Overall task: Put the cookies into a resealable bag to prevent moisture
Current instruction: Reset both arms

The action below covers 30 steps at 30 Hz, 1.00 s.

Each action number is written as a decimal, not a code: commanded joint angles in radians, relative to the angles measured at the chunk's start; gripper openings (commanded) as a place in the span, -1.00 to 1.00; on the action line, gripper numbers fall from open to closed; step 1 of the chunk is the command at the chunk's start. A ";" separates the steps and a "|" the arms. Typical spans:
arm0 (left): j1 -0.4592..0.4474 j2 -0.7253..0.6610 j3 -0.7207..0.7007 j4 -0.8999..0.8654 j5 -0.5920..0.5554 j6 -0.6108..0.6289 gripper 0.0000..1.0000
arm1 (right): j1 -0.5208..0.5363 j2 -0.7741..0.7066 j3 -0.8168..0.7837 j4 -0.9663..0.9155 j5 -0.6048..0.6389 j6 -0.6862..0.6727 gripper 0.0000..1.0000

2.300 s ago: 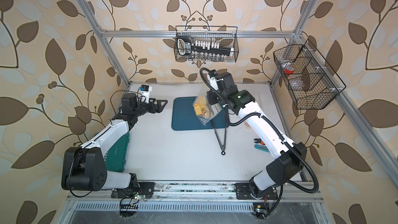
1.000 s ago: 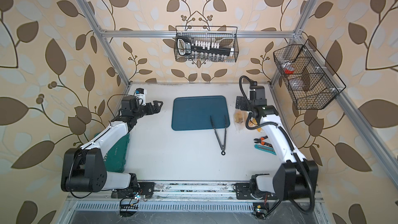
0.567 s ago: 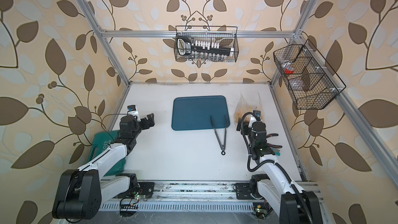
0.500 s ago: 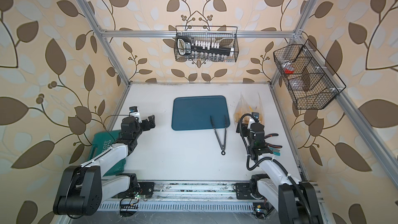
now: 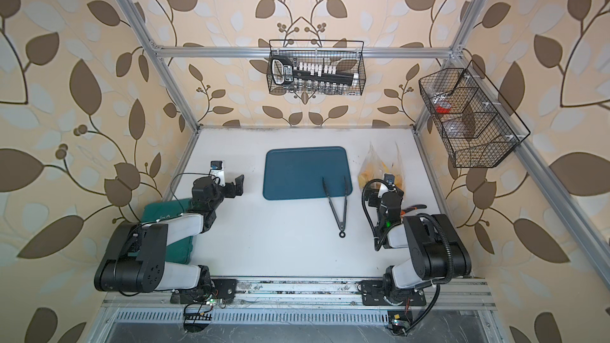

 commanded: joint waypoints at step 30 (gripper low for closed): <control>0.006 0.162 -0.060 0.191 -0.014 -0.006 0.98 | 0.003 -0.008 0.019 0.038 -0.025 -0.021 0.99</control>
